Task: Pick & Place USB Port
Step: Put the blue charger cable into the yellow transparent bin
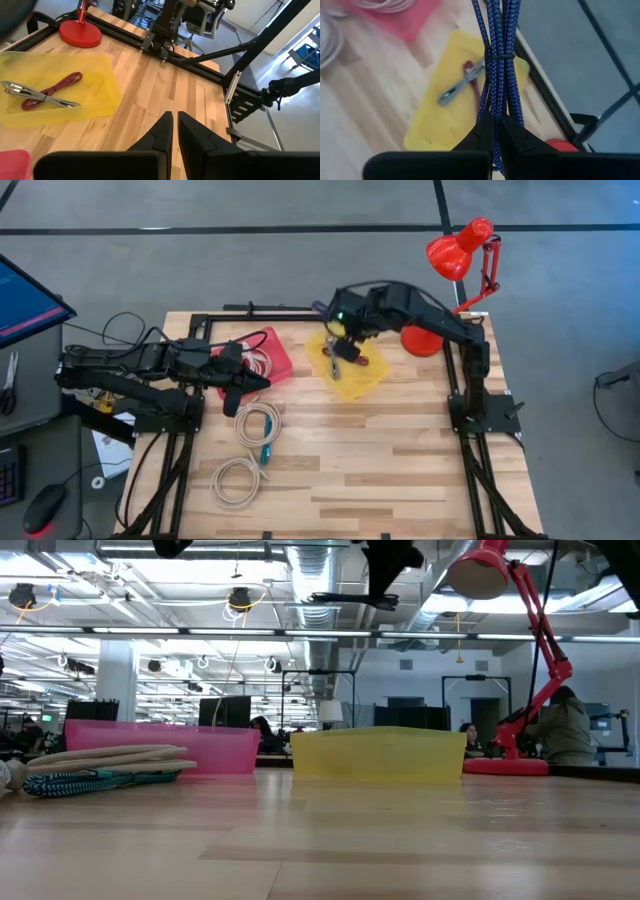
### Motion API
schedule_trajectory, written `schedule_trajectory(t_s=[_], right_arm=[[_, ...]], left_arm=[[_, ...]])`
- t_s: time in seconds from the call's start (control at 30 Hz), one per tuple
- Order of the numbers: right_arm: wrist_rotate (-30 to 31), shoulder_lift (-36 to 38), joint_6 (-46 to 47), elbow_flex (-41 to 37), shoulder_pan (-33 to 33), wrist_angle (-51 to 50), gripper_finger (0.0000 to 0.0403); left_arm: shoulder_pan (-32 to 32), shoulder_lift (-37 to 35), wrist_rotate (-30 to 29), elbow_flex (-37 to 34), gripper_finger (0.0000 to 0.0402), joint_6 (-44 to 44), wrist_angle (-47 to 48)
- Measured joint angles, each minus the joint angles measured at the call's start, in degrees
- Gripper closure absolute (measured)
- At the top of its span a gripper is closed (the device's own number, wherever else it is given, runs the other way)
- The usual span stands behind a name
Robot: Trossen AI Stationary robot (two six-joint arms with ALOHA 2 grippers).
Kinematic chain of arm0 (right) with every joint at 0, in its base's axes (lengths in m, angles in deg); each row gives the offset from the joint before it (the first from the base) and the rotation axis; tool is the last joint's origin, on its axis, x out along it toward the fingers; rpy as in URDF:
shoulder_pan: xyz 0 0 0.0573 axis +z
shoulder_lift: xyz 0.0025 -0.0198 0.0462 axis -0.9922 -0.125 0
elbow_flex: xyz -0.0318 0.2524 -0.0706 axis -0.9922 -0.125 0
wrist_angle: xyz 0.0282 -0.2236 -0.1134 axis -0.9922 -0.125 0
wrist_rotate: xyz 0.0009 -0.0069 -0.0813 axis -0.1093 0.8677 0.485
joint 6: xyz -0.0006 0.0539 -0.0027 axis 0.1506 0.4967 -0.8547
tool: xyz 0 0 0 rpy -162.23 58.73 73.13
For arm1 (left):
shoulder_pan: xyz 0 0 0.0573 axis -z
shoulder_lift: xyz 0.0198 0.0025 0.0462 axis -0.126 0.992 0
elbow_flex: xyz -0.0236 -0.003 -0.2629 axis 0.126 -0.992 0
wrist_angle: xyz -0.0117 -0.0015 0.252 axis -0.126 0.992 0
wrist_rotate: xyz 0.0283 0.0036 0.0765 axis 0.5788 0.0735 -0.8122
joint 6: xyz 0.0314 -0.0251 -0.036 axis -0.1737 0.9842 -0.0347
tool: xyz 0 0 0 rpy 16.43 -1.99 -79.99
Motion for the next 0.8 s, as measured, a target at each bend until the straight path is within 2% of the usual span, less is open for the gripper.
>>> schedule_trajectory(t_s=[0.23, 0.37, 0.57, 0.8], right_arm=[[-2.84, 0.11, -3.39, -2.03, -4.72, 0.03, 0.0403], [-3.28, 0.72, -3.95, -9.38, -6.00, 0.50, 0.0403], [-4.98, 1.31, -5.34, -22.66, -5.88, 7.76, 0.0403], [-11.57, 1.51, -5.98, -33.84, -5.96, 18.19, 0.0403]], left_arm=[[0.00, 0.00, -0.02, 0.00, 0.0376, 0.00, 0.00], [0.00, 0.00, -0.02, 0.00, 0.0376, 0.00, 0.00], [0.00, 0.00, -0.02, 0.00, 0.0376, 0.01, 0.00], [0.00, -0.02, -0.02, 0.00, 0.0376, 0.00, -0.02]])
